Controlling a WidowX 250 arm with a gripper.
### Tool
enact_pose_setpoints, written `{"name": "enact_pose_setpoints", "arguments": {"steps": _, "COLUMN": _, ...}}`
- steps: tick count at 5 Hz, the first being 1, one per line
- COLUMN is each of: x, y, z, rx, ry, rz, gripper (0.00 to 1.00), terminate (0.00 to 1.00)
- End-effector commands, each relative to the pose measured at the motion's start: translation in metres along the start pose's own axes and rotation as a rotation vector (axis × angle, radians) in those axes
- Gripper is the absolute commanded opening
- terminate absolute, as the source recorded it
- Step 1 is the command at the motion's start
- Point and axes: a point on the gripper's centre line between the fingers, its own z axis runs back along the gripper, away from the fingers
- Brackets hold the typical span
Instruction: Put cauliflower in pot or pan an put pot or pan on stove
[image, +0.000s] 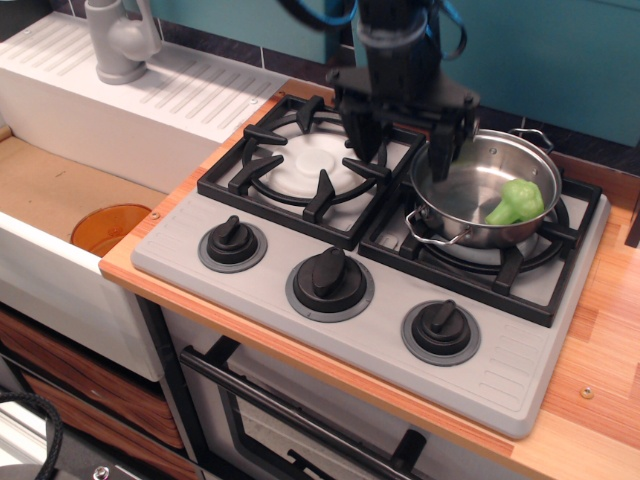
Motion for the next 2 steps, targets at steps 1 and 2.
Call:
{"name": "enact_pose_setpoints", "arguments": {"steps": 1, "x": 0.0078, "y": -0.0135, "z": -0.0015, "rx": -0.028, "ry": -0.120, "rz": 0.001, "gripper": 1.00, "terminate": 0.00}}
{"name": "enact_pose_setpoints", "arguments": {"steps": 2, "x": 0.0042, "y": -0.0218, "z": -0.0077, "rx": -0.034, "ry": -0.127, "rz": 0.016, "gripper": 1.00, "terminate": 0.00}}
